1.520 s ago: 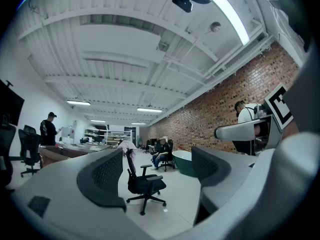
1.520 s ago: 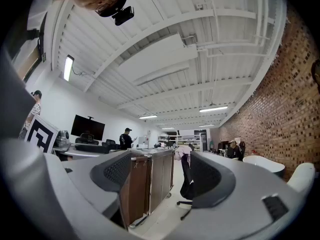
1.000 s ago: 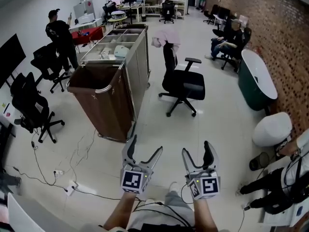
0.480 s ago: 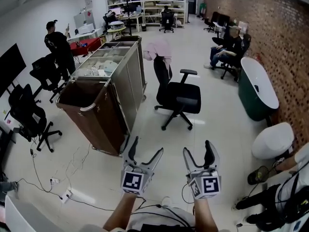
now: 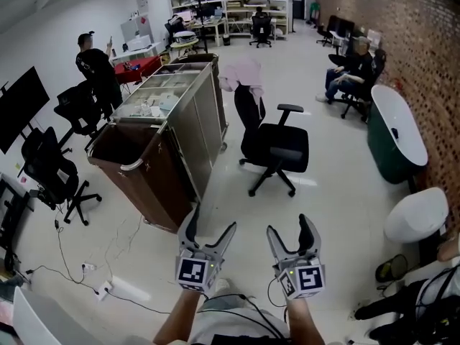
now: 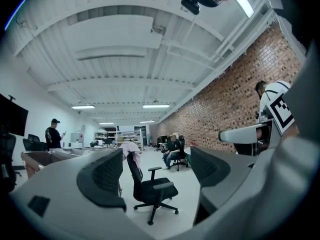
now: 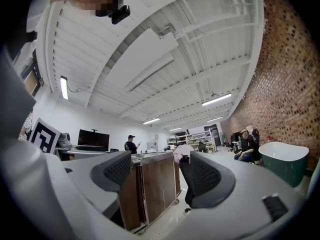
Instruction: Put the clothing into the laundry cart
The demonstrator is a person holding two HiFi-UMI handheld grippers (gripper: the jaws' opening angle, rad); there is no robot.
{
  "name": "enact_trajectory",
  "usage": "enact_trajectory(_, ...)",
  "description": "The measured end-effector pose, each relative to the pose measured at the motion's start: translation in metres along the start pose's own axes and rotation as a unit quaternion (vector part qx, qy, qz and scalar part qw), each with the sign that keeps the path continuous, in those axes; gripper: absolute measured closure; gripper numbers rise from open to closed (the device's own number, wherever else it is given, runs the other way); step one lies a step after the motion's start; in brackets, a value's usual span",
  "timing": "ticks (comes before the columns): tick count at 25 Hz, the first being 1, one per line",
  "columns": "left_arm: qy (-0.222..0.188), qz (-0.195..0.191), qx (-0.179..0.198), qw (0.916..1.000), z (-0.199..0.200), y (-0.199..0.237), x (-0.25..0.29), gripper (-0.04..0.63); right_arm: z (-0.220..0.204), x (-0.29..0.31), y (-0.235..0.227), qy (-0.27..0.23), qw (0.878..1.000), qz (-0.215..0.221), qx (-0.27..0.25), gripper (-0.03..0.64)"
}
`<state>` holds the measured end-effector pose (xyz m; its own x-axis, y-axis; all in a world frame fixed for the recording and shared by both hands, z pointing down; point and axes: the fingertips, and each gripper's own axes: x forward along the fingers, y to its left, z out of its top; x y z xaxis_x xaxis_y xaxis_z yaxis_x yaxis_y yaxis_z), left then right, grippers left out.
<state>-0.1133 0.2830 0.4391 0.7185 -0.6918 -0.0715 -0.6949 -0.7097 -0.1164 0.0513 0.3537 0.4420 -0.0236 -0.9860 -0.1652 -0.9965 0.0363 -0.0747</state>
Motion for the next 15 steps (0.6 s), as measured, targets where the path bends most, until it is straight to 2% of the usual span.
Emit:
enact_trajectory(2,-0.003,-0.002,0.002,1.0000,-0.005,0.001,0.009,0.193,0.000,0.009,-0.005,0.001,1.000,0.001,-0.003,0.224)
enact_trajectory(4,-0.005,-0.005,-0.014,0.9999,-0.001,0.001,0.020,0.193,-0.001,0.019,-0.011,0.002,1.000,0.000,-0.007,0.224)
enact_trajectory(9,0.004,-0.034,0.015,0.9993,-0.028,0.020,0.059,0.193,-0.013,0.054,-0.028,0.004,1.000,-0.012,-0.009,0.224)
enact_trajectory(15,-0.010,-0.042,-0.011,0.9990,-0.016,0.048,0.124,0.193,-0.020,0.115,-0.050,0.007,1.000,-0.022,-0.013,0.224)
